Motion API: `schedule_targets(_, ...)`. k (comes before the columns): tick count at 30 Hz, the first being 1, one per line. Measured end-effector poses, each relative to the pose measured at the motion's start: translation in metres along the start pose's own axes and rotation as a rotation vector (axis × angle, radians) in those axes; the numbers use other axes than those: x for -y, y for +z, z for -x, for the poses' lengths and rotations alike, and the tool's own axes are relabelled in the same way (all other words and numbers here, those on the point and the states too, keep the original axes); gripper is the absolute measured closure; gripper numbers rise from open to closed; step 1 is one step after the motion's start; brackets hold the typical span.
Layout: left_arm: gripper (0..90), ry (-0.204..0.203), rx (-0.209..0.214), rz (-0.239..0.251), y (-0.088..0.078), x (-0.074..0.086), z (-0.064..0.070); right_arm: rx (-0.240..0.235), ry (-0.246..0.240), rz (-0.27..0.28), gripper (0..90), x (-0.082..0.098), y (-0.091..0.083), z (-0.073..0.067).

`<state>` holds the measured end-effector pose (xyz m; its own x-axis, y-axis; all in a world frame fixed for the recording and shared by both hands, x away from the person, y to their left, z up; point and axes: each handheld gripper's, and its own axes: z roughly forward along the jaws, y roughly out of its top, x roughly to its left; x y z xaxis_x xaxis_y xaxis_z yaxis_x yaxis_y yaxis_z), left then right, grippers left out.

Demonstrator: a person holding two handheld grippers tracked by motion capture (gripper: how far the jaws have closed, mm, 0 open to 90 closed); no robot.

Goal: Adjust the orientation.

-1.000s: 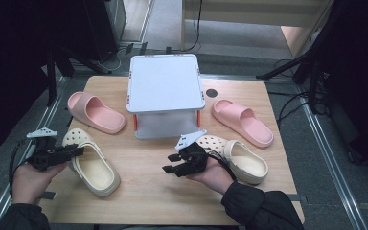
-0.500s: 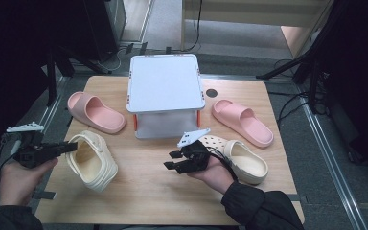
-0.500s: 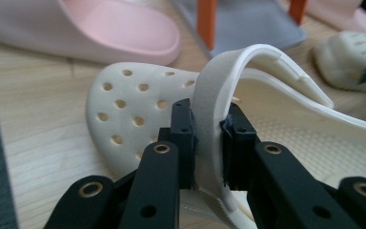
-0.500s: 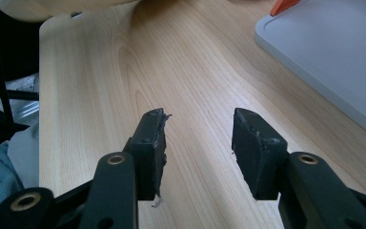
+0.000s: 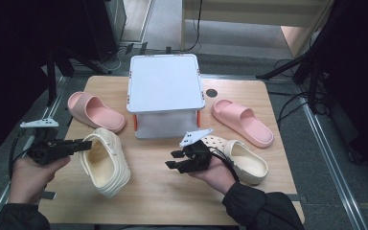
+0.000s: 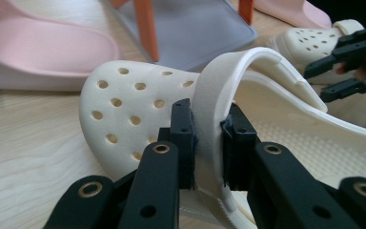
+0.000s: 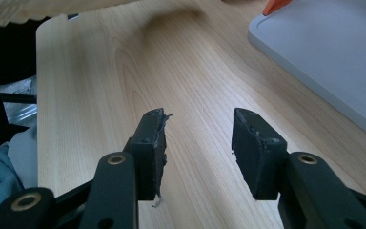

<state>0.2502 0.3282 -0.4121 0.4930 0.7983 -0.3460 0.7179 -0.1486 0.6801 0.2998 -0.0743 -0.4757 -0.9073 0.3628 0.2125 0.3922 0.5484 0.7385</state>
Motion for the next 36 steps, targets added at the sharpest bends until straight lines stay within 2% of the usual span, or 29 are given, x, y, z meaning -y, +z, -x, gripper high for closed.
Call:
schedule_targets(2,77.9,0.027,0.028,-0.023,0.011,-0.007,0.009,0.009,0.004,0.002,56.2,0.002,-0.003,0.001)
schedule_targets(5,77.9,0.045,0.052,-0.042,0.019,-0.012,0.015,0.012,0.01,0.008,56.2,0.003,-0.005,0.001)
schedule_targets(6,77.9,0.06,0.081,-0.058,0.029,-0.018,0.022,0.019,0.017,0.013,56.1,0.004,-0.008,0.002)
schedule_targets(7,77.9,0.06,0.081,-0.058,0.029,-0.018,0.022,0.019,0.017,0.013,56.1,0.004,-0.008,0.002)
schedule_targets(8,77.8,0.077,0.106,-0.079,0.039,-0.024,0.029,0.029,0.019,0.013,56.1,0.005,-0.01,0.002)
schedule_targets(9,77.8,0.077,0.106,-0.079,0.039,-0.024,0.029,0.029,0.019,0.013,56.1,0.005,-0.01,0.002)
schedule_targets(11,77.8,0.098,0.13,-0.102,0.049,-0.031,0.036,0.037,0.03,0.019,56.0,0.007,-0.013,0.002)
schedule_targets(12,77.7,0.122,0.149,-0.126,0.059,-0.038,0.042,0.047,0.037,0.028,56.1,0.01,-0.017,0.003)
schedule_targets(13,77.7,0.122,0.149,-0.126,0.059,-0.038,0.042,0.047,0.037,0.028,56.1,0.01,-0.017,0.003)
schedule_targets(14,77.7,0.145,0.161,-0.142,0.069,-0.044,0.049,0.056,0.046,0.035,56.0,0.012,-0.02,0.004)
schedule_targets(16,77.6,0.154,0.171,-0.153,0.074,-0.047,0.052,0.066,0.057,0.043,56.0,0.014,-0.025,0.004)
schedule_targets(20,77.6,0.205,0.193,-0.182,0.092,-0.056,0.065,0.082,0.073,0.056,56.0,0.019,-0.03,0.006)
schedule_targets(25,77.3,0.265,0.208,-0.215,0.112,-0.058,0.075,0.108,0.098,0.064,55.8,0.027,-0.038,0.005)
schedule_targets(31,76.9,0.296,0.222,-0.259,0.127,-0.054,0.078,0.122,0.11,0.061,55.5,0.032,-0.042,0.004)
schedule_targets(32,76.7,0.303,0.235,-0.263,0.129,-0.054,0.078,0.126,0.114,0.059,55.3,0.034,-0.043,0.004)
schedule_targets(36,76.0,0.32,0.246,-0.27,0.133,-0.051,0.083,0.135,0.131,0.056,55.2,0.037,-0.045,0.004)
